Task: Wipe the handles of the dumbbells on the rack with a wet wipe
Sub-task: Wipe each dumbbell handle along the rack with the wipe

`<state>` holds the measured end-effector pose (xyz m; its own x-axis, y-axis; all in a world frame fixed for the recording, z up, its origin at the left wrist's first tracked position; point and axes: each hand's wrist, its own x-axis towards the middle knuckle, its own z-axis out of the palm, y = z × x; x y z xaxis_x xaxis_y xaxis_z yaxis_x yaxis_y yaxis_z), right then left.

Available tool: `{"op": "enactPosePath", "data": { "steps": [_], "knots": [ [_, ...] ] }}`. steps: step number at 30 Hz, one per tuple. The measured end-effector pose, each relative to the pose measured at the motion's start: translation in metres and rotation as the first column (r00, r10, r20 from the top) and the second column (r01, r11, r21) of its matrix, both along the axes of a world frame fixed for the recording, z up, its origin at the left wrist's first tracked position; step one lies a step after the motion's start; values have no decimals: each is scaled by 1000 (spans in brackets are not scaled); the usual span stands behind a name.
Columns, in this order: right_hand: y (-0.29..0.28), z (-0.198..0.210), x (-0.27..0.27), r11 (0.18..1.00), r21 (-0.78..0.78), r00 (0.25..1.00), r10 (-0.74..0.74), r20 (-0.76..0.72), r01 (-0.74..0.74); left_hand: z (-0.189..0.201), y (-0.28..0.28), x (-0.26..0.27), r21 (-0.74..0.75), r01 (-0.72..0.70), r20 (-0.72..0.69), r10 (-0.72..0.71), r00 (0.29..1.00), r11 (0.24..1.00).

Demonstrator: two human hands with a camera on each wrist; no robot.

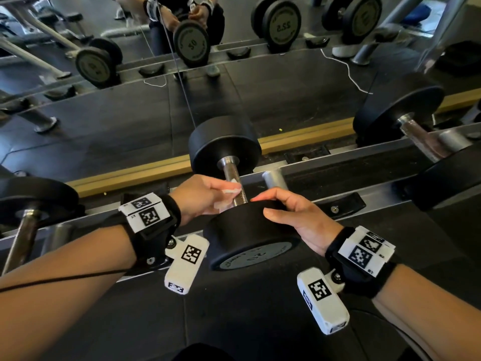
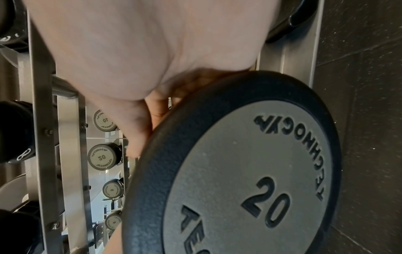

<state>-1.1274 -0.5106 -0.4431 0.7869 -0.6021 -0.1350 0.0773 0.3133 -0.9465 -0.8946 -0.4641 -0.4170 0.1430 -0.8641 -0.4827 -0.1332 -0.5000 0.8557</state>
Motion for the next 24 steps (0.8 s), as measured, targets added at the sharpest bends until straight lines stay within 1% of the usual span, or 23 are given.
{"op": "enactPosePath", "data": {
  "steps": [1,2,3,4,5,7,8,9,10,11,13,14,15,17,19,24],
  "knots": [
    [0,1,0,1000,-3,1000,0,-2,0,2,4,3,38,45,-47,-43,998,998],
    [0,1,0,1000,-5,1000,1,-5,-1,5,7,5,62,63,-112,-56,992,996],
    [1,1,0,1000,-6,1000,4,-8,-4,8,8,7,65,48,-162,-36,986,997],
    [1,2,-1,1000,-7,1000,6,-10,-6,10,7,8,45,-7,-181,15,983,999],
    [0,2,-1,1000,-7,1000,6,-12,-6,12,3,10,0,-89,-173,87,981,996],
    [0,2,-2,1000,-7,1000,6,-16,-7,12,-8,12,-119,-261,-106,249,963,958],
    [0,1,-2,1000,-9,1000,7,-18,-7,10,-13,11,-170,-305,-60,300,952,937],
    [0,1,-2,1000,-10,1000,8,-19,-8,8,-18,10,-207,-311,-16,314,949,928],
    [0,0,-2,1000,-6,1000,8,-18,-8,4,-21,8,-229,-271,44,288,957,935],
    [0,0,-2,1000,2,1000,8,-18,-8,2,-23,5,-230,-184,139,219,966,956],
    [0,0,-2,1000,11,1000,8,-18,-8,2,-23,4,-169,18,324,38,945,985],
    [0,0,-2,1000,9,1000,11,-20,-10,3,-24,7,-135,76,367,-22,930,988],
    [0,1,-2,1000,6,1000,13,-21,-13,5,-24,10,-97,107,373,-63,926,989],
    [0,1,-2,1000,-6,1000,13,-21,-13,9,-21,13,-11,145,291,-136,947,989],
    [-1,1,-2,1000,-15,1000,9,-24,-9,10,-15,14,41,188,209,-193,959,981],
    [-4,-4,-1,1000,-22,1000,10,-29,-10,9,0,14,58,243,66,-247,967,968]
  ]
}}
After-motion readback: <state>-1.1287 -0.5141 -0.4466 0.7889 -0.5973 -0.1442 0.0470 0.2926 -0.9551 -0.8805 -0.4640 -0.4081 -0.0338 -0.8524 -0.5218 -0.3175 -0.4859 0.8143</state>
